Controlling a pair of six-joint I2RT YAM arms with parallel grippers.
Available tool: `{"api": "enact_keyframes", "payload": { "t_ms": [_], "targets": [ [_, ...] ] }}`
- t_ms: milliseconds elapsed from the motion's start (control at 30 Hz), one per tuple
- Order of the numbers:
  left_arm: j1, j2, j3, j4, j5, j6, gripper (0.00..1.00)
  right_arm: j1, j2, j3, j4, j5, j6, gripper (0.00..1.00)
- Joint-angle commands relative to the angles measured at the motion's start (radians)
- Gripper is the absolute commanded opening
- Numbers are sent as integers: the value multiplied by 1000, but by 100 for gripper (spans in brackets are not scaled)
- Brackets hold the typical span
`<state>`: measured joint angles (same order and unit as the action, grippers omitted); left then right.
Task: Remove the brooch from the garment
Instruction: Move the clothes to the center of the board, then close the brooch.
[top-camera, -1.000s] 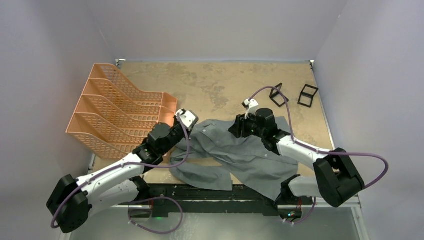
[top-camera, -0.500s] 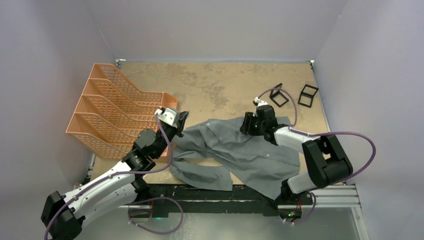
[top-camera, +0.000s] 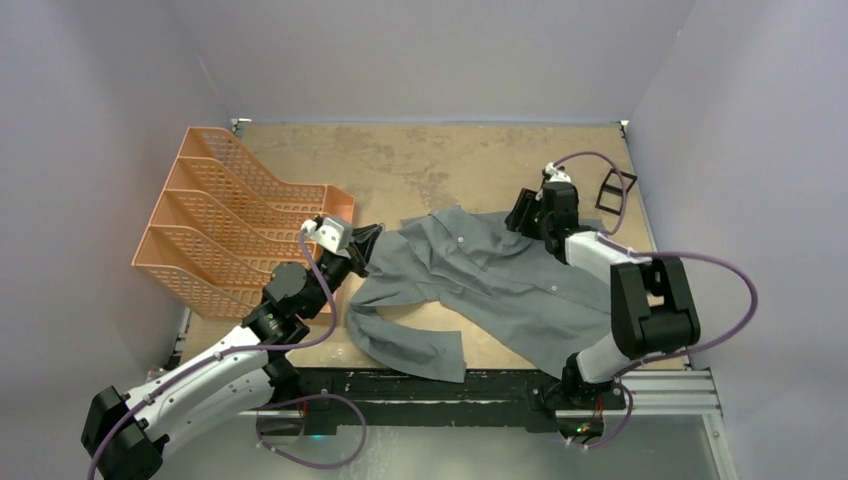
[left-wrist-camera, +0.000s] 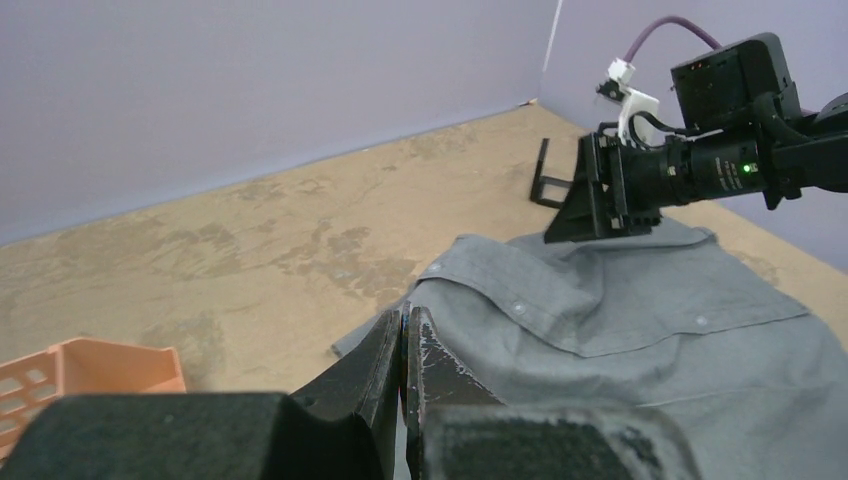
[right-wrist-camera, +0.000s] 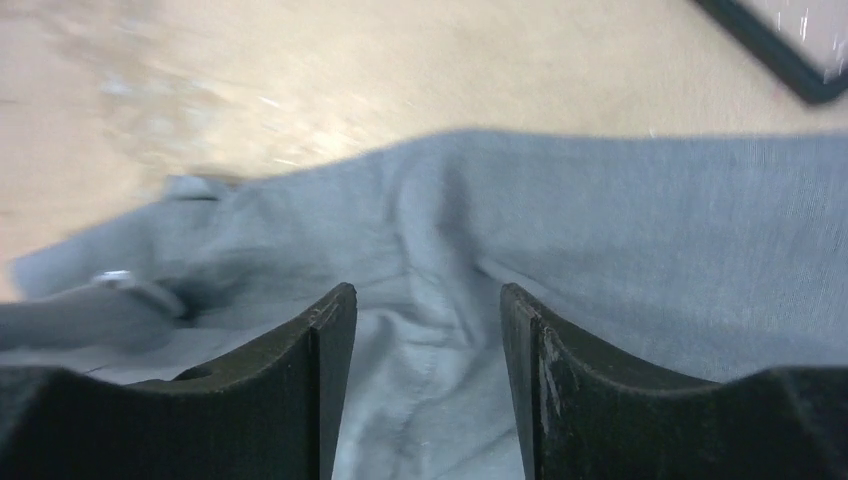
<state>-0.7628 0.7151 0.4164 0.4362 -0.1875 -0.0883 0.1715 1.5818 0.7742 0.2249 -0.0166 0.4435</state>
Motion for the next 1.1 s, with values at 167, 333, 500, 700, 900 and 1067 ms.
{"api": "enact_keyframes", "payload": {
  "t_ms": [167,333,500,700,900,1067],
  "targets": [
    [-3,44,-13,167,165,-163,0,7,-427,-177,280,-325,-85,59],
    [-2,74,-10,233,229,-231,0,14,-561,-346,571,-547,-23,57],
    [-2,122,-9,325,283,-311,0,89,-594,-401,753,-667,35,61],
    [-3,193,-12,501,351,-427,0,220,-589,-415,975,-693,113,65],
    [-1,222,0,572,403,-490,0,248,-539,-403,1172,-716,218,62],
    [-1,246,4,654,451,-548,0,276,-486,-371,1250,-732,258,59]
  ]
}}
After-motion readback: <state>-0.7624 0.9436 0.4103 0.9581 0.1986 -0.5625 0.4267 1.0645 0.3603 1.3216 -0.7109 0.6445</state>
